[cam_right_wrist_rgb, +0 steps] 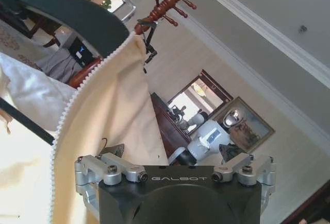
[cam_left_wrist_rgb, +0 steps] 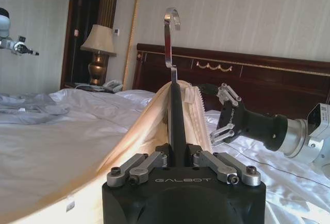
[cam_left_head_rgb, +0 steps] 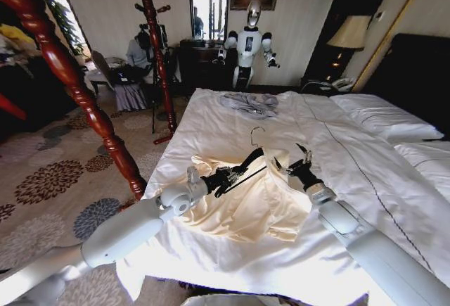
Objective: Pick up the clothes from the bed and hang them on the clothes hanger.
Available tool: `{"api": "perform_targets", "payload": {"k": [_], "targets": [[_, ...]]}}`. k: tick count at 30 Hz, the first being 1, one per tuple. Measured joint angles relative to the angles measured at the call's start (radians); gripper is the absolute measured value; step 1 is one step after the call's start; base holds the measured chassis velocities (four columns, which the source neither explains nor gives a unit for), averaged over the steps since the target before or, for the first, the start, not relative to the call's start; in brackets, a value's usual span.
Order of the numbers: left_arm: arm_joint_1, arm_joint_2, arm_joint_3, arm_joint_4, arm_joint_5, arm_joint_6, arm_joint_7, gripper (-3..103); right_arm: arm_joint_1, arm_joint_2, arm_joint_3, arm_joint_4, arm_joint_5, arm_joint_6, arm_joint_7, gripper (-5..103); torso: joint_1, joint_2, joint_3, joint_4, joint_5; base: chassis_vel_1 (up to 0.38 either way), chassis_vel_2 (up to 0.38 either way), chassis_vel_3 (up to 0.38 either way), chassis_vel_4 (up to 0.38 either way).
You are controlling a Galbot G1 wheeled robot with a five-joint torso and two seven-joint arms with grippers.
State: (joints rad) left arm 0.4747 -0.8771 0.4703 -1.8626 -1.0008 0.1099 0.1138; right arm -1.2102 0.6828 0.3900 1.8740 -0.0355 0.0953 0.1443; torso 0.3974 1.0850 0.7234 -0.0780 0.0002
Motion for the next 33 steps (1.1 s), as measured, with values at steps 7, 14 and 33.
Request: {"api": "perform_targets", "payload": {"k": [7,14,33], "targets": [[0.001,0.006,0.005,-0.025,-0.003,0.015,0.000,15,0.021,0.005,0.003,-0.034,-0.140,0.059,-0.015,100,0.000,0.000,0.000,0.0002,-0.0002,0.000,0.000,0.000,0.000],[0.003,0.031,-0.008,-0.045,-0.010,0.033,0.008,15,0.051,0.008,0.011,-0.070,-0.262,0.120,-0.044,100,0.000,0.000,0.000,0.0001,-0.0001,0.000,0.000,0.000,0.000],[0.018,0.051,0.002,-0.070,-0.006,0.037,0.009,15,0.087,0.016,0.027,-0.154,-0.456,0.281,-0.094,56,0.000,0.000,0.000,0.0002,-0.0001,0.000,0.000,0.000,0.000]]}}
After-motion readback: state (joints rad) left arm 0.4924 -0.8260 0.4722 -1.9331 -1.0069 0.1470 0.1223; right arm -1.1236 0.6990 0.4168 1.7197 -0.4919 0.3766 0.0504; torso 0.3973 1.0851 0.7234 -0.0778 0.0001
